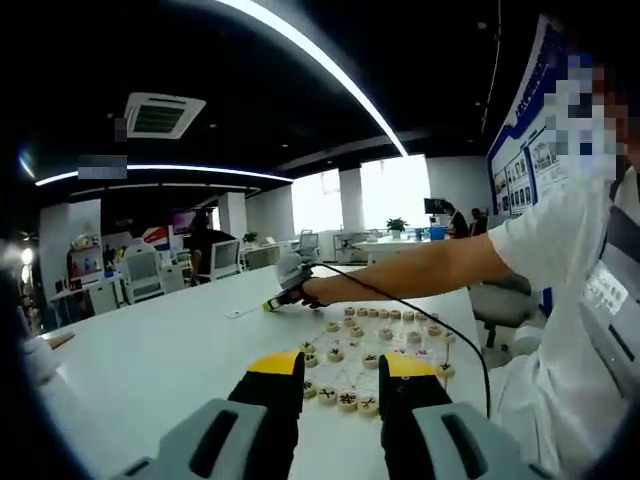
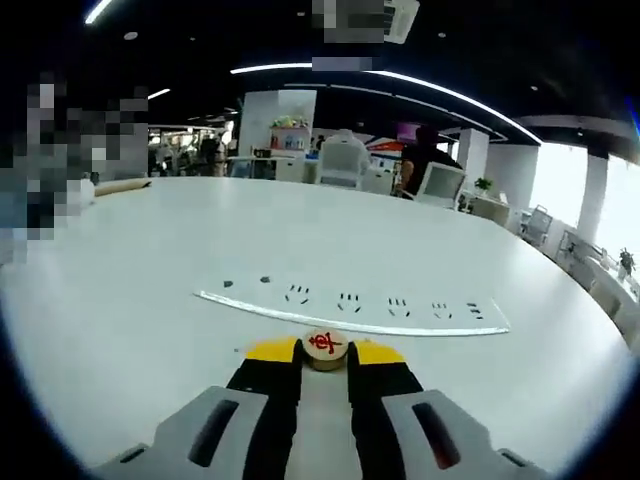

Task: Pick up the chess pieces one by one and place each piece onto its starting position on the chessboard, setting the pieces on their correct points until all the chess pieces are arranged in the starting layout

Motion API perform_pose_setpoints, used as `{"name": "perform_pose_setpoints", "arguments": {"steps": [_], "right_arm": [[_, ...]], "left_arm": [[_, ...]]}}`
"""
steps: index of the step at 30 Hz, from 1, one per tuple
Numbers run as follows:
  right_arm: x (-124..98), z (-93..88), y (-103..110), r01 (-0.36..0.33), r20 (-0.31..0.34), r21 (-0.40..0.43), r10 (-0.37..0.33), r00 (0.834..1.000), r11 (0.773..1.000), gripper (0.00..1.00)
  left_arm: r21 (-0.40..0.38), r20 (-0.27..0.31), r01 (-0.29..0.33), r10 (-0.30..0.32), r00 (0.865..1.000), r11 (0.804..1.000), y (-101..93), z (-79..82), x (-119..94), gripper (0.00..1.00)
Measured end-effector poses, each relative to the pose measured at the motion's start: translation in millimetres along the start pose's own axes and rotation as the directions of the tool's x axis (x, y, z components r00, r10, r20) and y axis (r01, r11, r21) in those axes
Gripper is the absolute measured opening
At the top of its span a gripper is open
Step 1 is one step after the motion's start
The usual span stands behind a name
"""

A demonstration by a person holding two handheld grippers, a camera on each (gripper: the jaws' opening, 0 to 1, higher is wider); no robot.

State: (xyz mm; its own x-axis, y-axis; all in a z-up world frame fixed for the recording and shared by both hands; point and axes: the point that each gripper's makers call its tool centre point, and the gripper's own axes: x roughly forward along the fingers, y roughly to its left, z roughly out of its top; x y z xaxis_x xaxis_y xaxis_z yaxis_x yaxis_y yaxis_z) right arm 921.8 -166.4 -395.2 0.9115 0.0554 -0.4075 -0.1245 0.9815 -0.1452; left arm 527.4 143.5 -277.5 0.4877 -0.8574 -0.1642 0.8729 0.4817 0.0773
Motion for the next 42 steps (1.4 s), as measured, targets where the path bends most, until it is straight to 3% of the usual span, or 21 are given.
{"name": "perform_pose_setpoints", "arguments": {"steps": [4, 8, 10, 12, 13, 16, 18, 20, 22, 24, 29, 32, 34, 37, 42], "right_arm": [[-12, 4.0, 11, -0.059, 0.012, 0.038, 0.059, 0.998, 0.997, 0.19], [-25, 21.2, 18, -0.133, 0.042, 0.009, 0.132, 0.990, 0.991, 0.19], [-64, 25.9, 22, -0.165, 0.084, -0.001, 0.164, 0.983, 0.986, 0.19], [-88, 34.6, 23, -0.223, 0.114, 0.038, 0.217, 0.969, 0.974, 0.19], [-104, 42.4, 21, -0.240, 0.158, 0.066, 0.228, 0.961, 0.968, 0.19], [-156, 39.0, 20, -0.288, 0.189, 0.065, 0.271, 0.944, 0.956, 0.19], [-190, 29.5, 16, -0.306, 0.179, 0.039, 0.294, 0.939, 0.951, 0.19], [-228, 21.0, 19, -0.344, 0.213, 0.045, 0.327, 0.921, 0.938, 0.19], [-262, 6.4, 16, -0.349, 0.207, 0.039, 0.334, 0.919, 0.936, 0.19], [-298, -5.4, 15, -0.383, 0.229, 0.047, 0.363, 0.903, 0.923, 0.19], [-351, -38.0, 8, -0.374, 0.197, -0.021, 0.370, 0.908, 0.927, 0.19], [-388, -54.3, 15, -0.403, 0.194, -0.074, 0.409, 0.892, 0.912, 0.19], [-401, -60.6, 14, -0.389, 0.193, -0.083, 0.398, 0.897, 0.917, 0.19], [-427, -88.9, 18, -0.367, 0.161, -0.138, 0.386, 0.908, 0.920, 0.19], [-438, -134.1, 27, -0.349, 0.092, -0.164, 0.366, 0.926, 0.923, 0.19]], "left_arm": [[-0.005, 0.001, 0.003, -0.003, 1.000, 1.000, 0.6, -1.3, 0, 0.32], [-0.007, 0.001, 0.001, -0.001, 1.000, 1.000, 1.0, -2.1, 0, 0.32], [-0.006, 0.000, -0.002, 0.002, 1.000, 1.000, 0.2, -1.3, -1, 0.32], [-0.004, 0.002, 0.000, 0.000, 1.000, 1.000, -0.8, 0.6, 0, 0.32], [-0.002, 0.002, 0.002, -0.002, 1.000, 1.000, -1.7, 1.0, 0, 0.32], [0.004, -0.006, 0.012, -0.012, 1.000, 1.000, -4.8, 0.1, 4, 0.32], [0.004, -0.014, 0.012, -0.012, 1.000, 1.000, -5.0, -1.2, 7, 0.32], [0.006, -0.018, 0.015, -0.014, 1.000, 1.000, -6.8, -1.2, 8, 0.32], [0.010, -0.017, 0.022, -0.022, 1.000, 1.000, -9.7, 0.4, 9, 0.32], [0.017, -0.020, 0.028, -0.027, 0.999, 0.999, -12.7, 0.8, 10, 0.32], [0.020, -0.027, 0.035, -0.034, 0.999, 0.999, -16.9, 0.0, 14, 0.32], [0.026, -0.046, 0.041, -0.039, 0.998, 0.999, -19.1, -4.9, 16, 0.32], [0.024, -0.048, 0.039, -0.038, 0.998, 0.999, -18.5, -5.3, 16, 0.32], [0.019, -0.034, 0.034, -0.033, 0.999, 0.999, -16.2, -1.8, 15, 0.32], [0.020, -0.041, 0.026, -0.025, 0.999, 0.999, -14.8, -3.8, 14, 0.32]]}}
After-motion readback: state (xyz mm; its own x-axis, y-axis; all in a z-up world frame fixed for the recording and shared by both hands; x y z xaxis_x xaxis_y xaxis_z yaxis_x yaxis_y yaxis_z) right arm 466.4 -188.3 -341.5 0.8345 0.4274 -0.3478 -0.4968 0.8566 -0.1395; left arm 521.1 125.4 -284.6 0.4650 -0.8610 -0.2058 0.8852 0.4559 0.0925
